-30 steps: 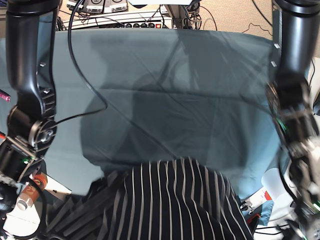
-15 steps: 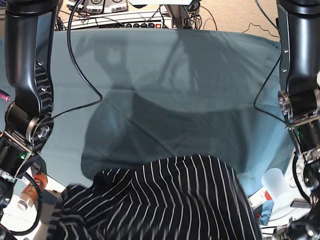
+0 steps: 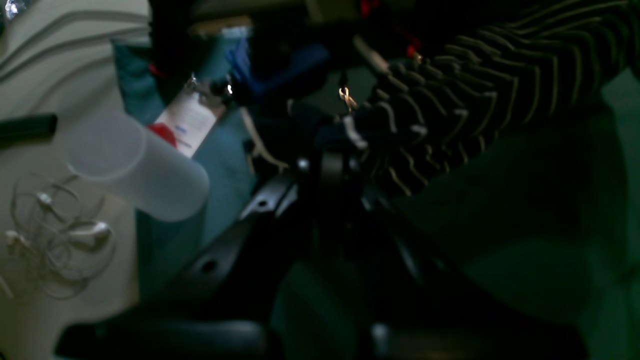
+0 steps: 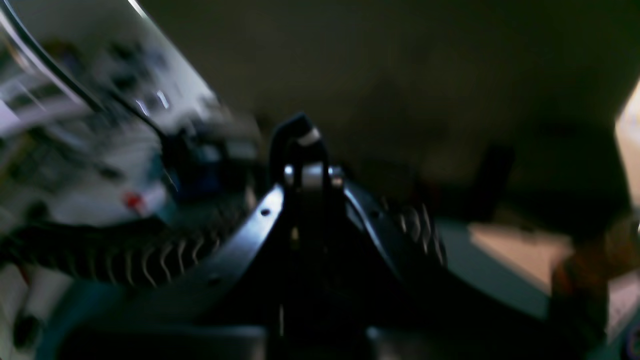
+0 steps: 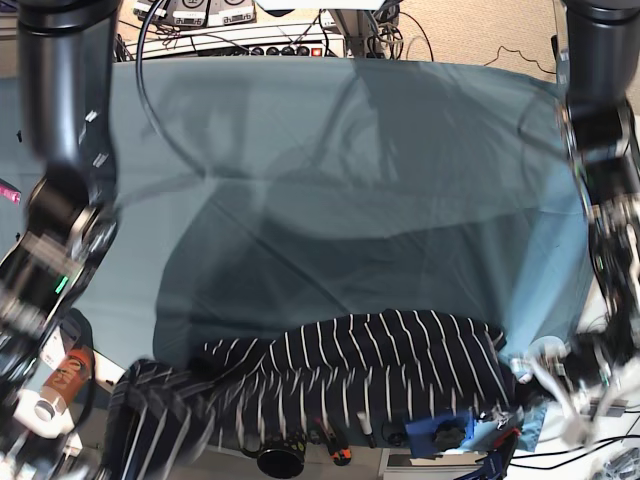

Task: Layout the t-shirt on the table in an organized manner, then fold the t-shirt properly
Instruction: 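Swing the lifted shirt away and lay it flat with both grippers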

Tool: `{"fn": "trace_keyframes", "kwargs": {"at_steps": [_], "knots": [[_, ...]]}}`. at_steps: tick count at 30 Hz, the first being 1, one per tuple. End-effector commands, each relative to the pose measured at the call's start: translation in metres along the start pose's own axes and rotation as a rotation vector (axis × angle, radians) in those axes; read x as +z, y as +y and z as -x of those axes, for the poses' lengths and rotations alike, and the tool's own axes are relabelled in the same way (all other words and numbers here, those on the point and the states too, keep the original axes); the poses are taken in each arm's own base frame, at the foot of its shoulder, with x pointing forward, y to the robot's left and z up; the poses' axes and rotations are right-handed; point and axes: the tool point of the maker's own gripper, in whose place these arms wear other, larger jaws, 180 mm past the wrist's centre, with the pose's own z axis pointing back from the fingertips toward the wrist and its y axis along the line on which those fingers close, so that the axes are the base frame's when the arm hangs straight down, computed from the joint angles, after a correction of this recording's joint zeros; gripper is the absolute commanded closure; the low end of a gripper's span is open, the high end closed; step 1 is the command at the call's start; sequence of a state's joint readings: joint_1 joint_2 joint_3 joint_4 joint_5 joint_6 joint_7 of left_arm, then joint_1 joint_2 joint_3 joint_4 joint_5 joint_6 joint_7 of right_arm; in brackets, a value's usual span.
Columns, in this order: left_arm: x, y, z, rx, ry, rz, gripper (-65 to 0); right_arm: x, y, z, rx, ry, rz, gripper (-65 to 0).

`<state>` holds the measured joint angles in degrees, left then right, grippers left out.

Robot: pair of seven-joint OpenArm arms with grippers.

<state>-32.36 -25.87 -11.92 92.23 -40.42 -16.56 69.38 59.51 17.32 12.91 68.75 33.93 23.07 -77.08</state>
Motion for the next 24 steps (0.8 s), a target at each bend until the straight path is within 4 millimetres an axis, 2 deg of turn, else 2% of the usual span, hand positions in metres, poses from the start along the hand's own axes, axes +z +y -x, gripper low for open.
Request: {"fn": "trace_keyframes", "kwargs": {"at_steps": [1, 8, 12, 18, 24], "knots": [[0.010, 0.002, -0.017, -0.025, -0.061, -0.012, 0.0, 0.012, 0.004, -0.023, 0.035, -0.083, 0.006, 0.0], [0.013, -0.002, 0.047, 0.013, 0.036, -0.017, 0.0, 0.011, 0.000, 0.083, 0.083, 0.039, 0.051, 0.0], [0.023, 0.003, 0.075, 0.088, 0.053, -0.010, 0.0, 0.021, 0.005, 0.135, 0.110, 0.099, 0.062, 0.0], [0.042, 0.001, 0.113, 0.144, 0.084, -0.002, 0.0, 0.067, 0.002, 0.177, 0.122, 0.079, 0.112, 0.0], [0.054, -0.021, 0.177, 0.170, 0.212, 0.049, 0.0, 0.119, -0.003, 0.223, 0.124, 0.117, 0.155, 0.0]]}}
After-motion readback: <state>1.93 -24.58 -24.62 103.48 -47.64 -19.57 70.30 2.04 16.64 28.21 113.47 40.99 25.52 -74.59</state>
